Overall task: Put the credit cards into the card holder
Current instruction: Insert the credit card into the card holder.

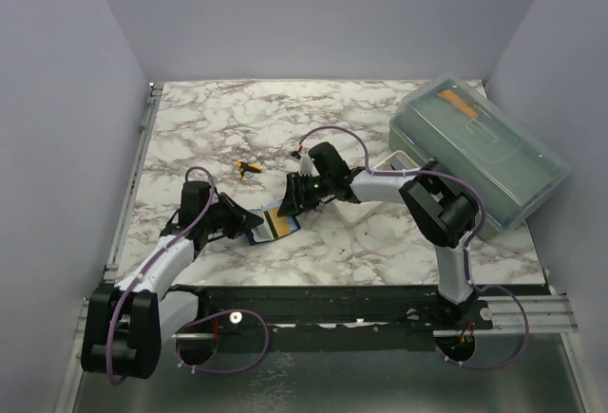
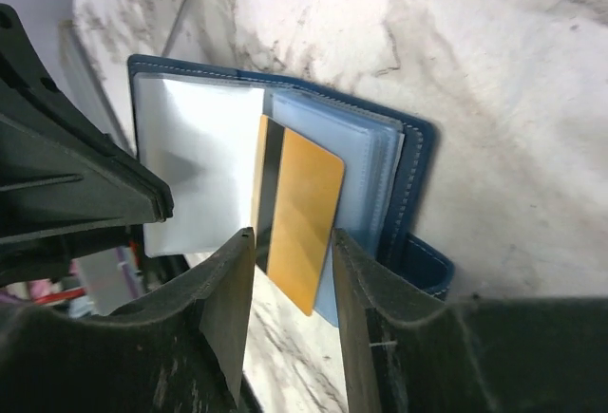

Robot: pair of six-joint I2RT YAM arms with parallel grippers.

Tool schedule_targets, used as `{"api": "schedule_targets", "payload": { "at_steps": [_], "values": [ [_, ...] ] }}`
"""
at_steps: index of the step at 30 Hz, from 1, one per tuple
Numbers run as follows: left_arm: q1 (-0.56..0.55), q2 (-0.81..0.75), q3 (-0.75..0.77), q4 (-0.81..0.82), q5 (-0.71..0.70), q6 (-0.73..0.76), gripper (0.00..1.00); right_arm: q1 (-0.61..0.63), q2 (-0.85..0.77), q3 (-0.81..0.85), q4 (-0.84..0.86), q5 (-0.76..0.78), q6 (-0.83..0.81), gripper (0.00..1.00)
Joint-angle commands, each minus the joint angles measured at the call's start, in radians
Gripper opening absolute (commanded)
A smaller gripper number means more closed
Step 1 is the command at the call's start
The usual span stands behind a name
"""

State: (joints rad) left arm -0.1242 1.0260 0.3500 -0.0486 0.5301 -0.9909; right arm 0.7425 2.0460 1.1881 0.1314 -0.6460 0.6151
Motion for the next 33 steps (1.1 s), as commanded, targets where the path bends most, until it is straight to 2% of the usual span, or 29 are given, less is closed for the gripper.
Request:
{"api": "schedule_targets", "payload": {
  "at_steps": [1, 9, 13, 23, 33],
  "values": [
    [0.002, 0.046, 0.036, -0.147, -0.03, 0.035, 0.0, 0.019, -0.025, 0.032, -0.2, 0.151, -0.17, 0.43],
    [0.001, 0.047, 0.049, -0.15, -0.045, 0.063, 0.0, 0.025, -0.021, 0.023, -0.181, 0.148, -0.167, 0.43],
    [0.001, 0.103, 0.046, -0.142, -0.065, 0.058, 0.0, 0.044, -0.025, 0.019, -0.171, 0.183, -0.146, 0.43],
    [-0.004, 0.211, 0.031, -0.004, -0.024, 0.05, 0.13, 0.093, 0.007, 0.033, -0.203, 0.315, -0.111, 0.43],
    [-0.008, 0.225, -0.015, 0.163, -0.005, 0.027, 0.34, 0.093, 0.029, 0.043, -0.195, 0.299, -0.092, 0.38]
  ]
}}
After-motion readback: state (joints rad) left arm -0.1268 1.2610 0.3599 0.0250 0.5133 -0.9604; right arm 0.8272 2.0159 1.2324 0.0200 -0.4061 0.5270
